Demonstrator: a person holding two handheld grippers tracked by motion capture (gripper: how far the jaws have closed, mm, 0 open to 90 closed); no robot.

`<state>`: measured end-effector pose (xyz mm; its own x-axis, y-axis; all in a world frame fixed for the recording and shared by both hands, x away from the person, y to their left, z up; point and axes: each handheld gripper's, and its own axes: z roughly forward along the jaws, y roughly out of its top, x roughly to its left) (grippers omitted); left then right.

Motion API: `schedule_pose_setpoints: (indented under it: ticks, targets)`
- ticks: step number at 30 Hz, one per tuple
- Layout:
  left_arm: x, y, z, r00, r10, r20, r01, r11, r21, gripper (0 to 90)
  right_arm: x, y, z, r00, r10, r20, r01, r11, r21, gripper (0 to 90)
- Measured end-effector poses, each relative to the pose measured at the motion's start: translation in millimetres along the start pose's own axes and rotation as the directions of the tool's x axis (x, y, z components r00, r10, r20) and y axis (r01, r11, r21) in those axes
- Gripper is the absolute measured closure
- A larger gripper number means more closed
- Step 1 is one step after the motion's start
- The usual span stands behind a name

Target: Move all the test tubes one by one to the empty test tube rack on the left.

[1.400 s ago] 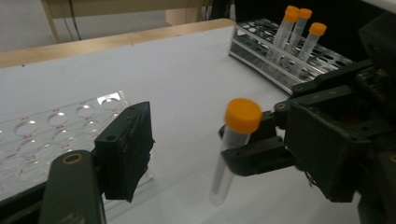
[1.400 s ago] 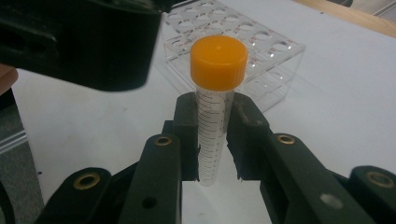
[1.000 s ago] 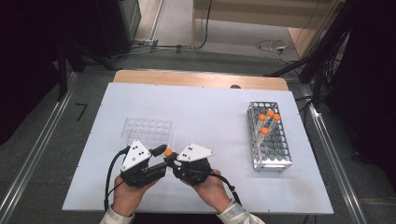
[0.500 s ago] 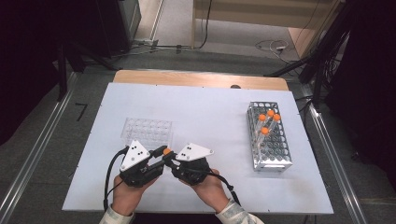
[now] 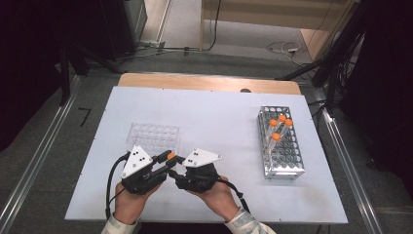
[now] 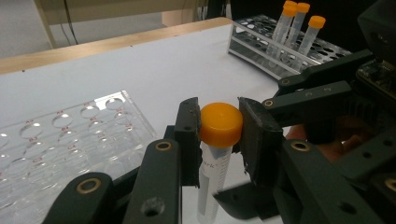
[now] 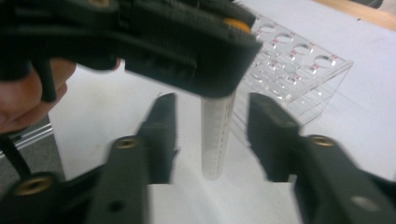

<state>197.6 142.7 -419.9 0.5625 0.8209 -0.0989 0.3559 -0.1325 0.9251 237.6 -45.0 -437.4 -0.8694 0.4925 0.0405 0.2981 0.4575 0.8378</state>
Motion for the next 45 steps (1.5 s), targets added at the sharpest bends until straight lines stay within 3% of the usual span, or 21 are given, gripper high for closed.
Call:
schedule_pose_setpoints:
  ticks: [6, 21, 27, 34, 38, 41, 45]
  targets:
    - [7.2, 2.5, -5.3, 0.9997, -0.013, -0.018, 0.013, 0.9998, -0.013, 70.4, -7.3, -3.8, -9.2, 0.9999, 0.002, 0.013, -0.002, 0.9999, 0.015, 27.1]
    - [35.3, 11.1, -27.0, 0.9932, -0.071, -0.092, 0.066, 0.9959, -0.062, 70.4, -30.4, -27.4, -39.4, 0.9954, 0.055, 0.078, -0.057, 0.9980, 0.027, 21.7]
    - [45.9, 15.8, -34.1, 0.9868, -0.072, -0.146, 0.061, 0.9952, -0.076, 70.4, -36.0, -37.3, -51.6, 0.9928, 0.069, 0.097, -0.072, 0.9971, 0.024, 20.9]
    - [59.8, 23.6, -36.1, 0.9810, -0.079, -0.177, 0.064, 0.9940, -0.089, 70.4, -41.8, -45.7, -58.8, 0.9901, 0.095, 0.103, -0.096, 0.9953, 0.008, 20.9]
    - [69.1, 29.5, -37.3, 0.9759, -0.084, -0.201, 0.065, 0.9928, -0.100, 70.4, -43.2, -46.4, -59.4, 0.9895, 0.097, 0.107, -0.099, 0.9950, 0.009, 20.9]
    - [75.5, 31.3, -37.4, 0.9682, -0.082, -0.237, 0.059, 0.9932, -0.100, 70.4, -44.3, -46.5, -62.0, 0.9877, 0.110, 0.111, -0.111, 0.9938, 0.002, 20.9]
    - [83.6, 31.3, -37.0, 0.9650, -0.102, -0.242, 0.079, 0.9915, -0.103, 70.4, -47.1, -47.4, -65.4, 0.9863, 0.114, 0.120, -0.114, 0.9935, -0.006, 20.9]
